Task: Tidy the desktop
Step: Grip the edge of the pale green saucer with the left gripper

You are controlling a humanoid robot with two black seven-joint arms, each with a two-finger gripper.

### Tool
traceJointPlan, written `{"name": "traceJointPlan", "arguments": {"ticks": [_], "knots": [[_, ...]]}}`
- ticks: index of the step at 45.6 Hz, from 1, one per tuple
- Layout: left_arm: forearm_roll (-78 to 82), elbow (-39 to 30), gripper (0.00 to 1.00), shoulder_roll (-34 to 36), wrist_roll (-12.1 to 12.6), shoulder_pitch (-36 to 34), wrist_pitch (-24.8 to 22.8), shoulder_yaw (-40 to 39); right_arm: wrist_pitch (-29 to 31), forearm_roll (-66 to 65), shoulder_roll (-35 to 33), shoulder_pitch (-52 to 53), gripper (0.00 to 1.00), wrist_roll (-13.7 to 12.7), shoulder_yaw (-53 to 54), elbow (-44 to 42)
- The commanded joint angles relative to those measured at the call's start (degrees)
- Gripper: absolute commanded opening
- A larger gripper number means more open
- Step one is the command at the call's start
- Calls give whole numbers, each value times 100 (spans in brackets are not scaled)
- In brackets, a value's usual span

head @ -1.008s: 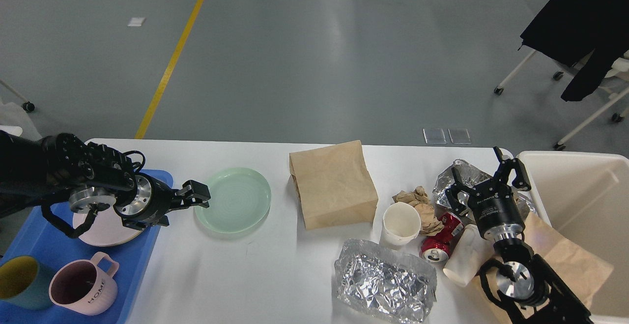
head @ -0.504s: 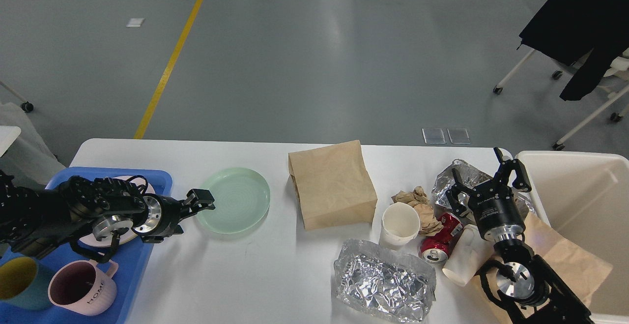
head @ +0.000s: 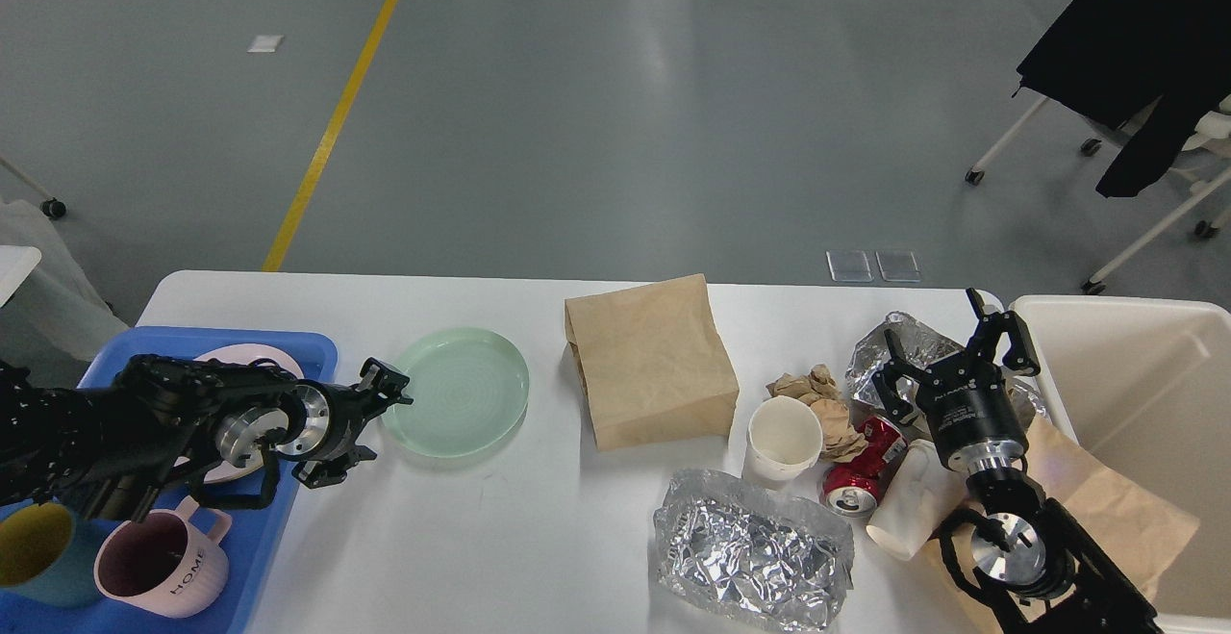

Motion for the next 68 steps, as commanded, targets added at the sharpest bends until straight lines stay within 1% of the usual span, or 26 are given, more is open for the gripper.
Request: {"name": "traceJointPlan", "arguments": {"ticks": [1, 11, 17, 26, 29, 37, 52, 54, 62, 65, 68], "knots": [[-401, 11, 78, 22, 9, 45, 52, -10, 0, -1, 0, -1, 100, 0, 0, -1], [-578, 72, 78, -39, -52, 194, 263, -326, 0, 8, 0, -1, 100, 0, 0, -1], [-507, 152, 77, -276, -61, 300, 316, -467, 0, -1, 0, -1, 100, 0, 0, -1], [-490, 152, 58, -364, -70, 344, 298, -441, 0, -1, 0, -1, 100, 0, 0, 8], [-464, 152, 53, -338, -70, 344, 298, -441, 0, -1, 0, -1, 100, 0, 0, 8], [-270, 169, 35, -347, -35, 379, 307, -406, 0, -1, 0, -1, 100, 0, 0, 8], [-270, 169, 21, -312, -8, 502, 272, -415, 0, 8, 0, -1, 100, 0, 0, -1], [-270, 169, 16, -311, 0, 502, 263, -415, 0, -1, 0, -1, 100, 0, 0, 8], [-270, 117, 7, -294, 9, 502, 254, -415, 0, -1, 0, -1, 100, 0, 0, -1], [-279, 108, 1, -285, 9, 502, 228, -415, 0, -1, 0, -1, 100, 0, 0, -1], [-279, 108, 0, -285, 9, 493, 140, -415, 0, -1, 0, -1, 100, 0, 0, -1]]}}
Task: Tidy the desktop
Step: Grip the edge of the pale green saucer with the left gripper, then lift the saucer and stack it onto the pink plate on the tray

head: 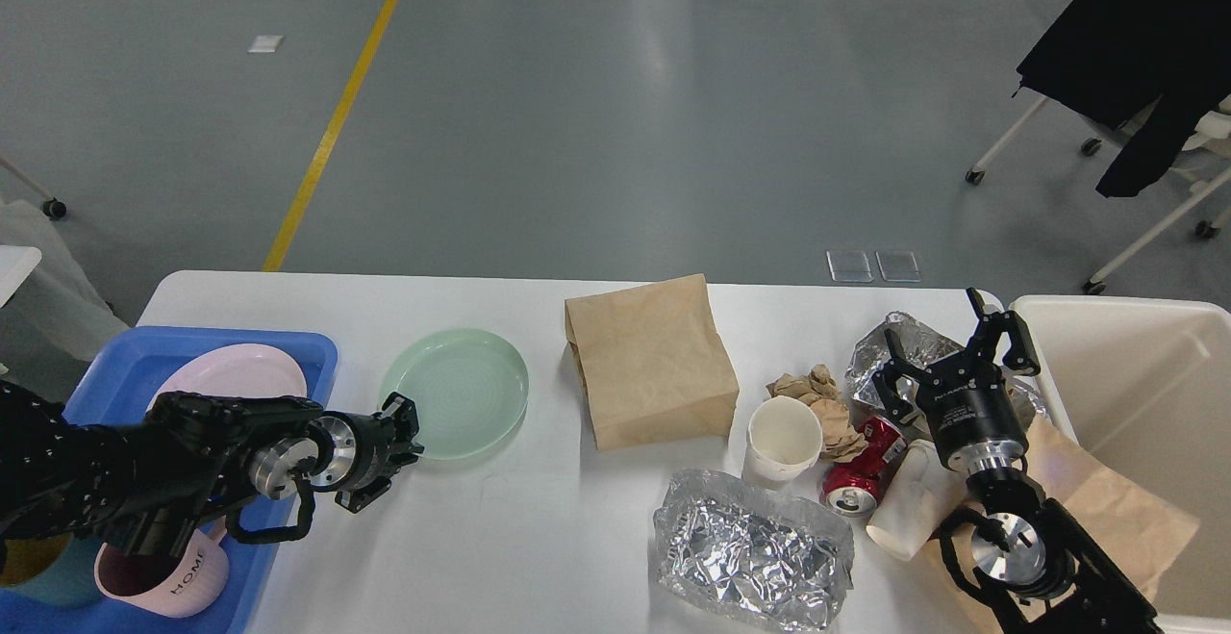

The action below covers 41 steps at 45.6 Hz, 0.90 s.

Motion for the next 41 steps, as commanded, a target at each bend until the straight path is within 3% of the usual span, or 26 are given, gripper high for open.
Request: {"name": "traceJointPlan", "arguments": {"ticks": [1, 19, 26, 32, 41], "knots": [[-9, -19, 0, 5, 0, -24, -128, -1, 0, 1, 0, 0, 100, 0, 0, 3], [-18, -36, 0, 57, 18, -183, -409, -9, 0, 1, 0, 0, 100, 0, 0, -5], [-18, -290, 0, 277, 184, -331, -532, 60, 0, 1, 0, 0, 100, 0, 0, -5], [-18, -993, 0, 646, 264, -1130, -769, 727, 0, 1, 0, 0, 100, 0, 0, -5], [-229, -2487, 0, 997, 255, -2703, -752, 1949, 0, 1, 0, 0, 100, 0, 0, -5]]}}
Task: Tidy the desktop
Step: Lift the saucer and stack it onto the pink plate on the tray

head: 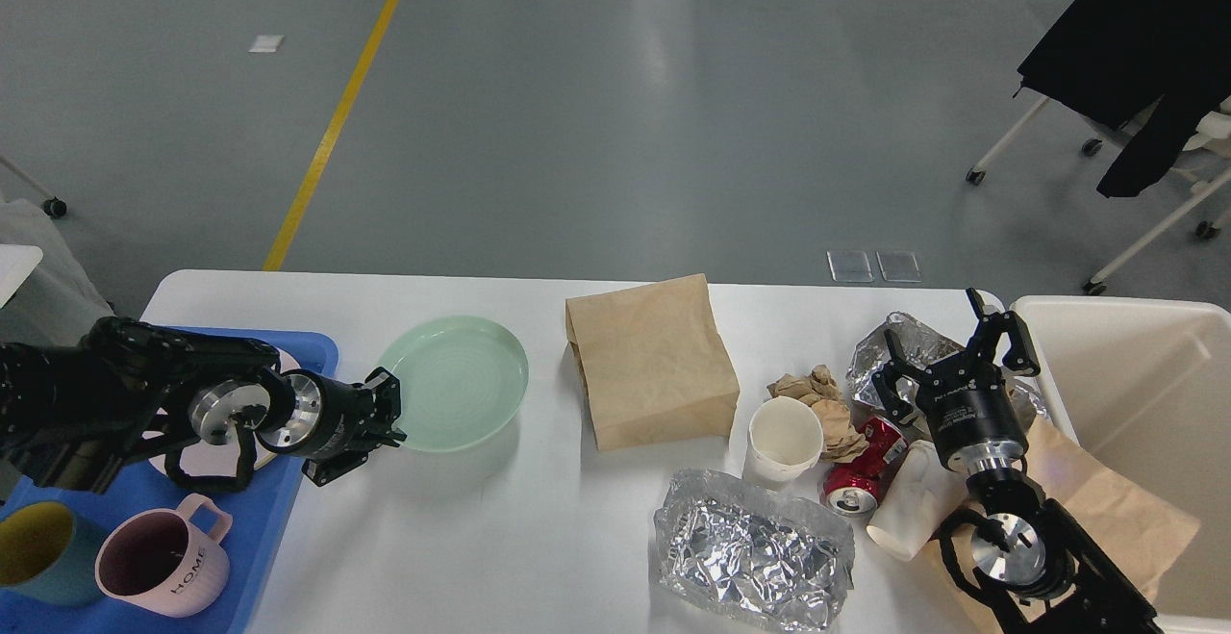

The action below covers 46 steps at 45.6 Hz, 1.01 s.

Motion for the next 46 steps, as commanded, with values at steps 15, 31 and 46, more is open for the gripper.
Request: {"name": "traceJointPlan", "arguments": {"ticks": [15, 31, 46], "knots": [[-737, -2452, 0, 762, -277, -3094, -32, 2136, 0, -2, 0, 0, 100, 0, 0, 9], [-614, -1426, 0, 1597, -374, -2569, -673, 2611, 0, -2, 0, 0, 100, 0, 0, 9], [-543, 1281, 0, 1843, -199, -459, -1263, 1698, 0, -2, 0, -9, 100, 0, 0, 9]]}}
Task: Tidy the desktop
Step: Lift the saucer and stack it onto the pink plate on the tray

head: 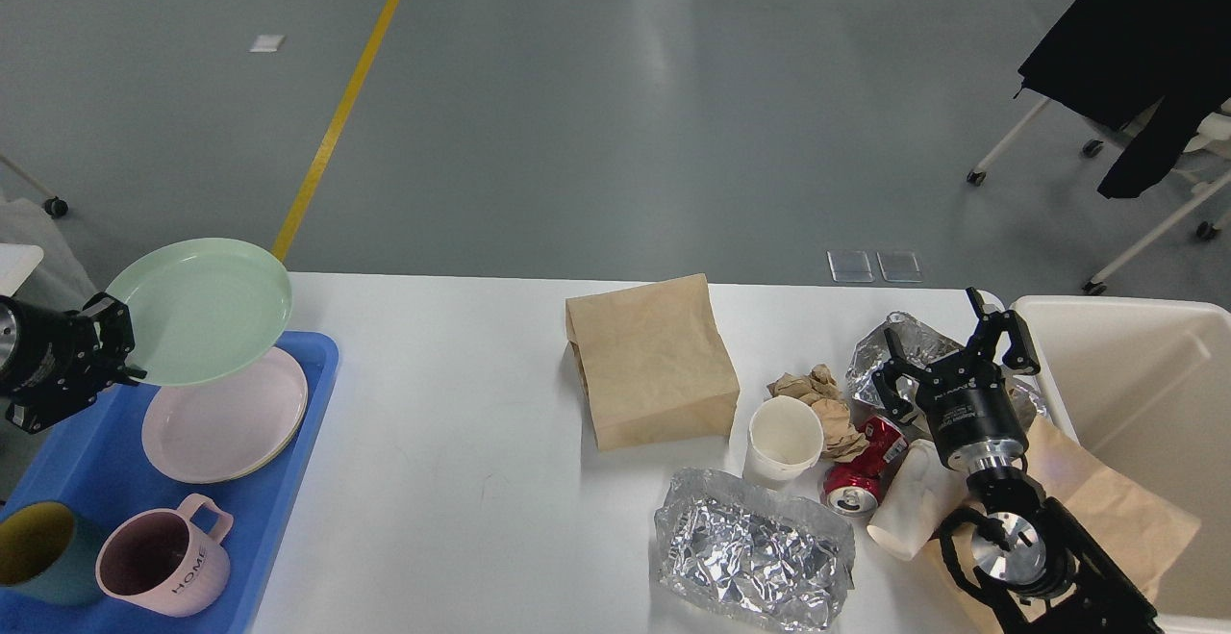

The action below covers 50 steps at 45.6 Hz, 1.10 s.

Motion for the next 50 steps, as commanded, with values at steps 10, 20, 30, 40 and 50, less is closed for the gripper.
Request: {"name": "traceJointPlan", "arguments": {"ticks": [10, 20, 30, 40, 50], "knots": [[941, 1553, 0, 29, 585, 2012, 78, -2121, 0, 0, 1, 0, 100, 0, 0, -1], [1461, 1544, 0, -77, 594, 2374, 280, -2571, 0, 0, 1, 0, 100, 0, 0, -1], [1461, 1562, 1, -191, 533, 2523, 386, -2597, 0, 0, 1, 0, 100, 0, 0, -1], [1461, 1562, 34, -217, 480, 2585, 535, -2615, 0, 0, 1, 0, 100, 0, 0, -1], [1461, 1553, 67, -217, 523, 2576, 904, -2624, 0, 0, 1, 0, 100, 0, 0, -1]]}}
